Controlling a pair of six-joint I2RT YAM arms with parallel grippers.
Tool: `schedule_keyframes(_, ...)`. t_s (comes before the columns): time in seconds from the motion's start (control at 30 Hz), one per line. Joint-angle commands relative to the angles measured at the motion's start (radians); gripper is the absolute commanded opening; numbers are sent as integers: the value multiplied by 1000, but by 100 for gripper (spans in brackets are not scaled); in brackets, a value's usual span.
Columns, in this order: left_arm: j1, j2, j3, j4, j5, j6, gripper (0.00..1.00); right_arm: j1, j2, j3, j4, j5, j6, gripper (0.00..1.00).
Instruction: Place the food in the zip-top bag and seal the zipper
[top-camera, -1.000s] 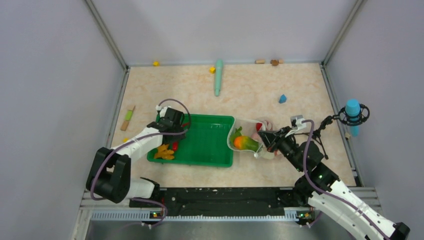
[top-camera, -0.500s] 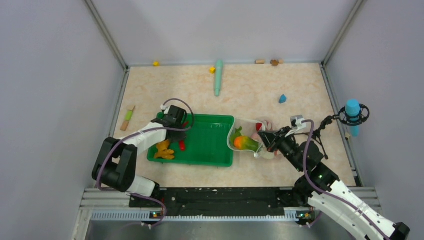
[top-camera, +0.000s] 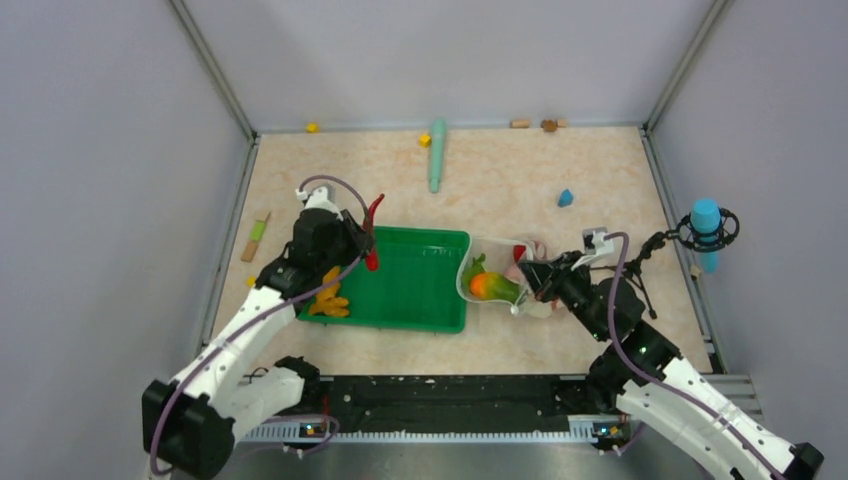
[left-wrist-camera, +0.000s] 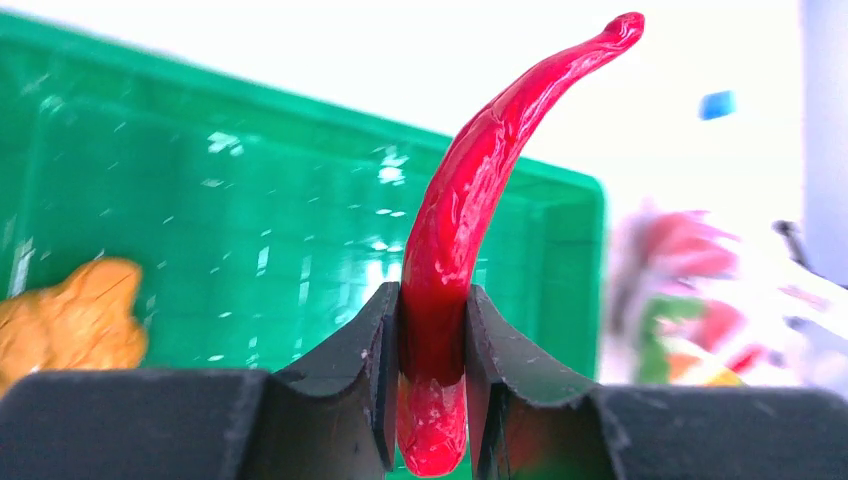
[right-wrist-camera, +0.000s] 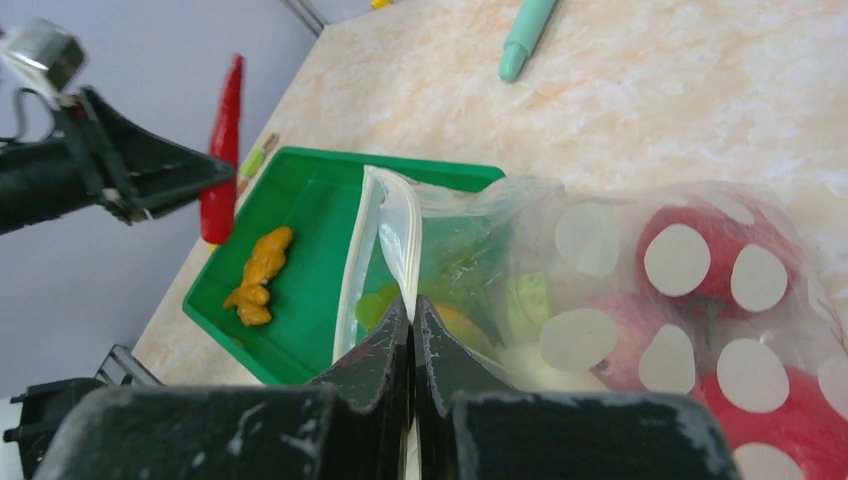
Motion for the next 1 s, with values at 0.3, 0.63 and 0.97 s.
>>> schedule_keyframes(0.3, -100, -220, -102, 572, 345, 61, 0, 0, 136, 243, -179, -34, 196, 0)
schedule_keyframes(0.63, -352, -59, 35, 728, 305, 152, 0, 0, 199, 355, -304, -144, 313, 0)
schedule_keyframes(0.97, -458, 142, 19, 989, 263, 169, 0, -1, 200, 329, -305, -183, 395, 0)
